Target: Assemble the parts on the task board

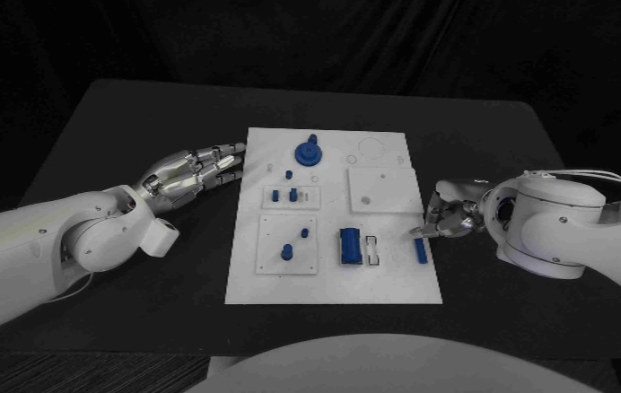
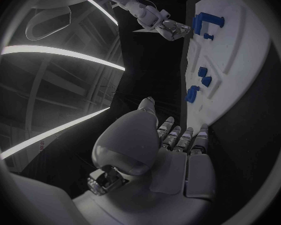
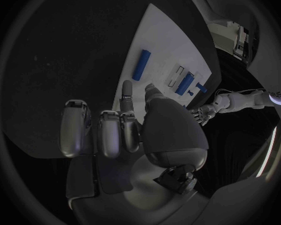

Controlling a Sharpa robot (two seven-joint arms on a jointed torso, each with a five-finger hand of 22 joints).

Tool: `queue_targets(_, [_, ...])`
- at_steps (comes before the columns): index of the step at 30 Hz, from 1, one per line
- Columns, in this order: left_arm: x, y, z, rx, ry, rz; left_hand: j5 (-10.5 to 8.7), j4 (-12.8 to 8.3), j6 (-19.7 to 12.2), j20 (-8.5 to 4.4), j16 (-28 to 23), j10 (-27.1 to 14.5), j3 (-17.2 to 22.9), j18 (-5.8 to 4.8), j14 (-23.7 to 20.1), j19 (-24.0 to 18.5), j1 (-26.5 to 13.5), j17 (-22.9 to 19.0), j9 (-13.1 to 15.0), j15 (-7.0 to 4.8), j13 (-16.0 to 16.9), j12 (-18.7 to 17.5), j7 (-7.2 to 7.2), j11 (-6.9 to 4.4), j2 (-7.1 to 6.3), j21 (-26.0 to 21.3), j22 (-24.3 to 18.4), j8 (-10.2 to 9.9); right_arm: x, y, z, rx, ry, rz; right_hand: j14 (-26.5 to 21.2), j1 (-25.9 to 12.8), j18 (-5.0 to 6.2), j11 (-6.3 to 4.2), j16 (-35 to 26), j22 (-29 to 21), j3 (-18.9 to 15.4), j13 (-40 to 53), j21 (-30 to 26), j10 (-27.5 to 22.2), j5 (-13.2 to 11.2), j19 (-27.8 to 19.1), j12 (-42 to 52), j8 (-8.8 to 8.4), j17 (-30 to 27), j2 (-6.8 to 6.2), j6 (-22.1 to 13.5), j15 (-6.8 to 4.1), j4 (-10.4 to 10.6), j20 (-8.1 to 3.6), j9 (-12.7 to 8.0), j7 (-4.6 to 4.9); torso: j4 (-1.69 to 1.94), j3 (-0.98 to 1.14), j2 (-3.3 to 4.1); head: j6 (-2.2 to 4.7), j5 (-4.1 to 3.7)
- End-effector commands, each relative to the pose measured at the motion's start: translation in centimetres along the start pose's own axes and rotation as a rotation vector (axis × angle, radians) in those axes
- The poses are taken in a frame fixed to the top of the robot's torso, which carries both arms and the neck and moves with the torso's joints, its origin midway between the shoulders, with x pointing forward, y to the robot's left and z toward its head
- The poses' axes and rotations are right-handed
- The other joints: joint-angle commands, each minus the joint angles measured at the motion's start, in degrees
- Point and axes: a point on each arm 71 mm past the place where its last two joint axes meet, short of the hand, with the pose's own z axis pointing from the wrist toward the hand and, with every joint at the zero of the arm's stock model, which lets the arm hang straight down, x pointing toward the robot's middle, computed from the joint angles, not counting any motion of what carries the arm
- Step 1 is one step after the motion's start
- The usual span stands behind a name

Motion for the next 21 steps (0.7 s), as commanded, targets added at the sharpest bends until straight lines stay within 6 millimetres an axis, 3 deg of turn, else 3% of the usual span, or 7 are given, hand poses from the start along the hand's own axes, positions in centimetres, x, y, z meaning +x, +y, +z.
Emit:
queue_targets(1, [0.2,0.0,0.1,0.009,0.009,-0.011,0.25,-0.05,0.04,0.06,0.23,0.19,0.37,-0.66,0.19,0.27,0.68,0.08,0.06,-0.05,0.08,0.26,0.45,0.31,-0.07,0.21,0.03,0.26,0.4,-0.1,-0.1,0.016,0.005,-0.012,4.87,-0.43,-0.13,-0.26,0.36,11.13,0.22,15.10,0.00,6.07,-0.27,1.18,0.15,-0.34,8.57,0.02,0.47,-0.52,0.01,-0.34,-0.04,-0.07,-0.01,-0.01,0.02,-0.01,-0.11])
queue_targets(5, [0.2,0.1,0.1,0.008,0.009,-0.011,0.25,-0.05,0.04,0.06,0.23,0.19,0.37,-0.66,0.19,0.27,0.68,0.08,0.06,-0.05,0.08,0.26,0.45,0.31,-0.07,0.21,0.03,0.26,0.7,-0.2,0.0,0.020,0.015,-0.014,4.87,0.49,-0.11,-0.36,0.37,11.11,0.94,15.10,-0.07,6.07,0.81,1.16,0.15,-0.44,8.57,-0.04,0.76,-0.63,-0.58,-0.42,-0.01,-0.19,0.01,-0.03,-0.03,-0.01,-0.29])
queue_targets(6, [0.2,0.1,0.1,0.007,0.009,-0.012,0.25,-0.05,0.04,0.06,0.23,0.19,0.37,-0.66,0.19,0.27,0.68,0.08,0.06,-0.05,0.08,0.26,0.45,0.31,-0.07,0.21,0.03,0.26,0.8,-0.2,0.0,0.021,0.020,-0.016,4.83,1.43,-0.09,-0.32,0.33,11.08,1.50,15.10,-0.18,6.07,3.10,1.12,0.15,-0.86,8.41,-0.04,0.48,-0.62,-1.13,-0.45,-0.12,-0.11,0.02,-0.03,-0.03,-0.01,-0.31])
queue_targets(8, [0.3,0.1,0.1,0.007,0.010,-0.012,0.27,-0.07,0.02,0.06,0.23,0.19,0.39,-0.67,0.18,0.27,0.72,0.08,0.06,-0.04,0.08,0.26,0.46,0.34,-0.06,0.21,0.02,0.25,1.1,-0.3,0.1,0.024,0.029,-0.016,4.82,1.80,-0.07,-0.24,0.31,11.05,1.76,15.10,-0.31,6.07,4.51,1.07,0.15,-1.18,8.32,-0.05,0.32,-0.57,-1.38,-0.43,-0.23,-0.01,0.05,-0.03,-0.04,-0.01,-0.35])
queue_targets(16, [0.3,0.2,0.1,0.005,0.011,-0.014,0.27,-0.09,-0.01,0.06,0.22,0.19,0.39,-0.68,0.18,0.26,0.75,0.07,0.05,-0.04,0.08,0.26,0.46,0.36,-0.08,0.20,0.00,0.24,2.5,-0.2,0.5,0.022,0.065,0.002,4.71,2.32,0.04,0.13,0.13,10.87,2.12,15.10,-0.93,6.07,6.40,0.84,0.15,-2.47,7.77,-0.14,-0.99,-0.23,-1.79,-0.19,-0.80,0.50,0.02,-0.01,0.00,-0.01,-0.17])
queue_targets(19, [0.3,0.3,0.1,0.004,0.011,-0.015,0.27,-0.09,-0.01,0.06,0.22,0.19,0.39,-0.68,0.18,0.26,0.75,0.07,0.05,-0.04,0.08,0.26,0.46,0.36,-0.08,0.20,0.00,0.24,2.8,0.0,0.7,0.013,0.069,0.013,4.65,3.56,0.10,0.39,0.03,10.79,2.81,15.10,-1.23,6.07,9.25,0.73,0.15,-3.22,7.46,0.04,-1.58,0.01,-2.58,0.04,-1.25,0.75,0.03,-0.01,0.02,-0.01,-0.21])
queue_targets(21, [0.3,0.3,0.1,0.004,0.012,-0.015,0.28,-0.10,-0.02,0.06,0.22,0.19,0.40,-0.68,0.17,0.26,0.77,0.07,0.05,-0.03,0.08,0.26,0.47,0.39,-0.09,0.20,0.00,0.24,2.9,0.2,0.8,0.005,0.071,0.020,4.63,4.67,0.13,0.49,0.00,10.76,3.51,15.10,-1.36,6.07,12.38,0.68,0.15,-3.73,7.36,0.32,-2.02,0.10,-3.35,0.16,-1.57,0.88,0.01,-0.02,0.02,-0.01,-0.16])
